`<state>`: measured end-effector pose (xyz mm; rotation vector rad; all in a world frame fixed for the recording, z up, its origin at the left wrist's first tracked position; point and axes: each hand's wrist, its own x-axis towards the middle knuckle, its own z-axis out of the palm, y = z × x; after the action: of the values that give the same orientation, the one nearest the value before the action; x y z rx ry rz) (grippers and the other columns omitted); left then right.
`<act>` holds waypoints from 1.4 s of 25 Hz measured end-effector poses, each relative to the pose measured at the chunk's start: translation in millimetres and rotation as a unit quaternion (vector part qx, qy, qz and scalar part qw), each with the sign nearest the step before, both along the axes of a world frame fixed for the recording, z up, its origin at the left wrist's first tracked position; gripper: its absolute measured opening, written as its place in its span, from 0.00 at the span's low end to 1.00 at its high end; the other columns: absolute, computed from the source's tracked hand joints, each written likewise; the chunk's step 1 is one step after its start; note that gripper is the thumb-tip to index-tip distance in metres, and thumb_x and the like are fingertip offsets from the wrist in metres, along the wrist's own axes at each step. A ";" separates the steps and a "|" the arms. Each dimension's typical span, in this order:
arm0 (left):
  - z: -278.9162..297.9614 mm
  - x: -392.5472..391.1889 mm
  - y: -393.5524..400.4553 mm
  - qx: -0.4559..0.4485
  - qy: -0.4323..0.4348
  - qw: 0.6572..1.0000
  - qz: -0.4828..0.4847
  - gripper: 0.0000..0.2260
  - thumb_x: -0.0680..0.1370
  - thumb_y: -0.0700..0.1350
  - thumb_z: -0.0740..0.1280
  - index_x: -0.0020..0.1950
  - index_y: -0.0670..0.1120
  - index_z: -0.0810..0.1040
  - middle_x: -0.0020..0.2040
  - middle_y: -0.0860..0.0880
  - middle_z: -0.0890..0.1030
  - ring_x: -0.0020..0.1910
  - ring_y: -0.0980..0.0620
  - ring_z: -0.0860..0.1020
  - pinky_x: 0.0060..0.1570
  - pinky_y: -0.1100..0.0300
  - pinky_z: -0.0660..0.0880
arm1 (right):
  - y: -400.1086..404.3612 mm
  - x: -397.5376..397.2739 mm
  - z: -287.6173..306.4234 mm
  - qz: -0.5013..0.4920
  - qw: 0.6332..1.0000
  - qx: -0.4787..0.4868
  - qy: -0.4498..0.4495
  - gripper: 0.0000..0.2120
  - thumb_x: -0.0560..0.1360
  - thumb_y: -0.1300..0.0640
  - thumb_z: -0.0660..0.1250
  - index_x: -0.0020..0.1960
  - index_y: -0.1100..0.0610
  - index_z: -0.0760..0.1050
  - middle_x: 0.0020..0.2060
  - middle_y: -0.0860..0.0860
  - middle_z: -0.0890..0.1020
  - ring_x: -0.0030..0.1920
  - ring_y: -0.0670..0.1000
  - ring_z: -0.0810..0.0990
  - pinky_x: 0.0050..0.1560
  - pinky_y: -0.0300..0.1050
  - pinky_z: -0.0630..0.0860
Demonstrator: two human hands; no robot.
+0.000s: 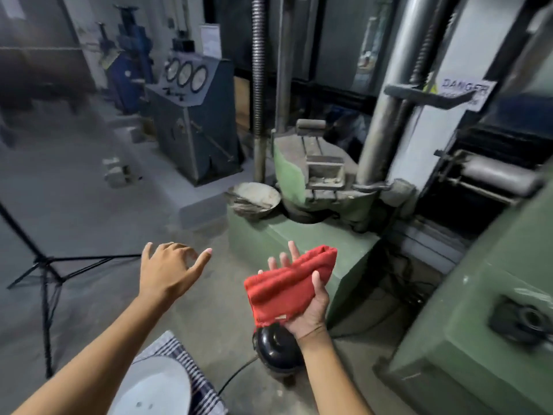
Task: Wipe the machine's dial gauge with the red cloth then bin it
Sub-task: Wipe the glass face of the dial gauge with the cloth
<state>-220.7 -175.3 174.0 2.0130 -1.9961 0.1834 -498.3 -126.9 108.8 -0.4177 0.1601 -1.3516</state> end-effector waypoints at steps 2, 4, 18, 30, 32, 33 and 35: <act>20.6 -44.6 -7.8 -0.002 -0.007 0.999 -0.033 0.33 0.79 0.74 0.49 0.36 0.56 0.84 0.44 0.53 0.87 0.54 0.47 0.84 0.71 0.39 0.67 | 12.6 -53.1 16.6 -0.015 0.999 -0.039 -0.032 0.31 0.80 0.54 0.73 0.81 0.54 0.71 0.66 0.56 0.85 0.67 0.58 0.84 0.82 0.68 0.62; 40.8 -102.6 -10.6 -0.010 -0.010 0.997 -0.071 0.31 0.79 0.74 0.48 0.34 0.58 0.82 0.43 0.52 0.87 0.54 0.46 0.84 0.73 0.38 0.65 | 30.6 -109.5 33.1 -0.042 0.994 -0.082 -0.056 0.34 0.81 0.54 0.71 0.85 0.54 0.65 0.78 0.59 0.75 0.78 0.60 0.74 0.84 0.70 0.56; 163.4 -546.6 89.6 -0.078 -0.035 0.954 -0.289 0.35 0.77 0.75 0.47 0.47 0.58 0.89 0.51 0.49 0.88 0.62 0.45 0.83 0.74 0.39 0.64 | 197.9 -469.0 111.5 -0.239 0.955 -0.169 -0.033 0.45 0.82 0.43 0.68 0.88 0.59 0.49 0.86 0.65 0.53 0.87 0.62 0.51 0.86 0.67 0.48; 234.9 -850.1 160.4 -0.124 0.024 0.889 -0.441 0.44 0.76 0.76 0.45 0.85 0.54 0.64 0.86 0.47 0.63 0.85 0.44 0.62 0.83 0.39 0.53 | 292.0 -726.4 191.3 -0.382 0.915 -0.117 0.048 0.52 0.70 0.44 0.82 0.86 0.56 0.61 0.81 0.64 0.69 0.81 0.64 0.69 0.77 0.67 0.71; 236.0 -885.6 156.9 -0.121 0.031 0.883 -0.453 0.45 0.75 0.77 0.43 0.87 0.55 0.59 0.88 0.49 0.59 0.86 0.44 0.59 0.84 0.39 0.52 | 290.0 -757.2 196.8 -0.387 0.915 -0.107 0.044 0.48 0.70 0.45 0.82 0.84 0.56 0.66 0.80 0.64 0.71 0.80 0.64 0.72 0.75 0.69 0.73; 236.5 -901.2 153.3 -0.121 0.033 0.880 -0.457 0.45 0.75 0.77 0.42 0.88 0.55 0.56 0.88 0.49 0.57 0.86 0.45 0.58 0.84 0.39 0.51 | 287.1 -771.8 198.6 -0.389 0.915 -0.100 0.041 0.46 0.71 0.45 0.82 0.83 0.56 0.69 0.80 0.63 0.71 0.79 0.64 0.73 0.75 0.69 0.73; 236.3 -929.0 142.7 -0.120 0.040 0.878 -0.463 0.46 0.74 0.78 0.40 0.88 0.56 0.54 0.89 0.50 0.55 0.87 0.45 0.56 0.84 0.40 0.50 | 279.0 -798.5 200.3 -0.398 0.913 -0.085 0.039 0.46 0.72 0.45 0.81 0.84 0.56 0.67 0.80 0.62 0.71 0.79 0.63 0.73 0.77 0.71 0.69</act>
<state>-1149.7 -32.6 410.3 0.7483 -2.4757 0.1115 -1296.8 152.0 309.1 -0.5864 0.3010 -2.1646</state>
